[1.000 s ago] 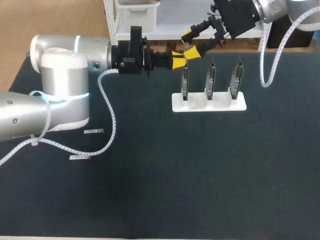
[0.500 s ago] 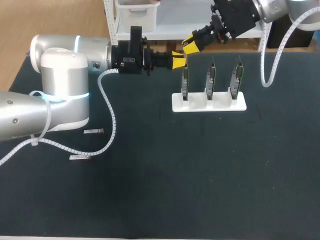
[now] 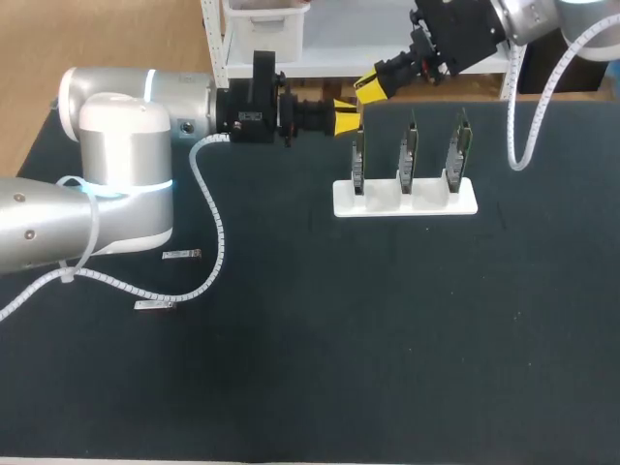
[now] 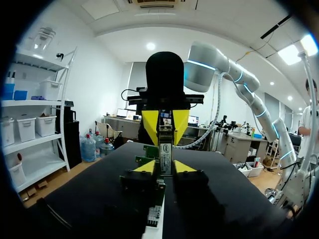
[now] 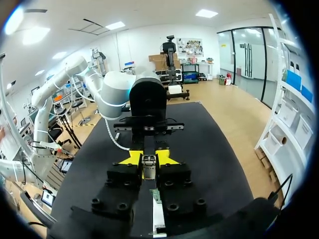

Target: Pick up the optical module with the left hand, and insert it into the network port with the right hand.

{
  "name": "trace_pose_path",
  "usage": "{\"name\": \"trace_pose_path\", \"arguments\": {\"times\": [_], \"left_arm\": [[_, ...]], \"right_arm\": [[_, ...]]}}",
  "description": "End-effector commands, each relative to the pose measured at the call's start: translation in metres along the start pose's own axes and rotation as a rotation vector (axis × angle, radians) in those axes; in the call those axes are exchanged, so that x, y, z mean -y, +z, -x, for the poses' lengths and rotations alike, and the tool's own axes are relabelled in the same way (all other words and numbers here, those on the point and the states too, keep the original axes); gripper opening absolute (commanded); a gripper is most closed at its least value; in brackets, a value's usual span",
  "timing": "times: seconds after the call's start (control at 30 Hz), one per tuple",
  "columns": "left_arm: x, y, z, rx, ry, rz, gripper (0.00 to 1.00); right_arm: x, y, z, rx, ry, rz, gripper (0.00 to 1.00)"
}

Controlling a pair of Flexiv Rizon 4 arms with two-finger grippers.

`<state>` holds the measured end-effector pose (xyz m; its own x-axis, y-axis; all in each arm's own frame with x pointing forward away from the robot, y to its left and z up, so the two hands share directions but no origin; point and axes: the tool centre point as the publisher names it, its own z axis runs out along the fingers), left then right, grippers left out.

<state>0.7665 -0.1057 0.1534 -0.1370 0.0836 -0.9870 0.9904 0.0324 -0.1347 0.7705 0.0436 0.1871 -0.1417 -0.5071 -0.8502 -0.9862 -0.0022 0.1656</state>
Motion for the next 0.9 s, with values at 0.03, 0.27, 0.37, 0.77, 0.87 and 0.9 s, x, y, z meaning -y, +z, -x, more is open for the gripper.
{"name": "trace_pose_path", "arguments": {"times": [0.03,0.27,0.37,0.77,0.87,0.9], "left_arm": [[0.002,0.0,-0.001,0.003,0.003,0.006,1.0],[0.002,0.0,-0.001,0.003,0.003,0.006,1.0],[0.003,0.0,0.0,-0.004,0.013,0.001,1.0],[0.0,-0.008,-0.005,-0.114,0.041,0.033,1.0],[-0.002,-0.011,-0.008,-0.152,0.042,0.045,1.0],[-0.003,-0.012,-0.008,-0.163,0.044,0.049,1.0]], "right_arm": [[-0.006,0.0,-0.001,0.004,0.001,-0.013,0.0],[-0.008,-0.001,-0.002,0.012,0.005,-0.02,0.0],[-0.008,-0.001,-0.003,0.016,0.006,-0.025,0.0],[-0.008,-0.005,-0.005,0.032,0.004,-0.035,0.0],[-0.008,-0.006,-0.005,0.034,0.003,-0.034,0.0],[-0.007,-0.006,-0.005,0.035,0.002,-0.033,0.0]]}}
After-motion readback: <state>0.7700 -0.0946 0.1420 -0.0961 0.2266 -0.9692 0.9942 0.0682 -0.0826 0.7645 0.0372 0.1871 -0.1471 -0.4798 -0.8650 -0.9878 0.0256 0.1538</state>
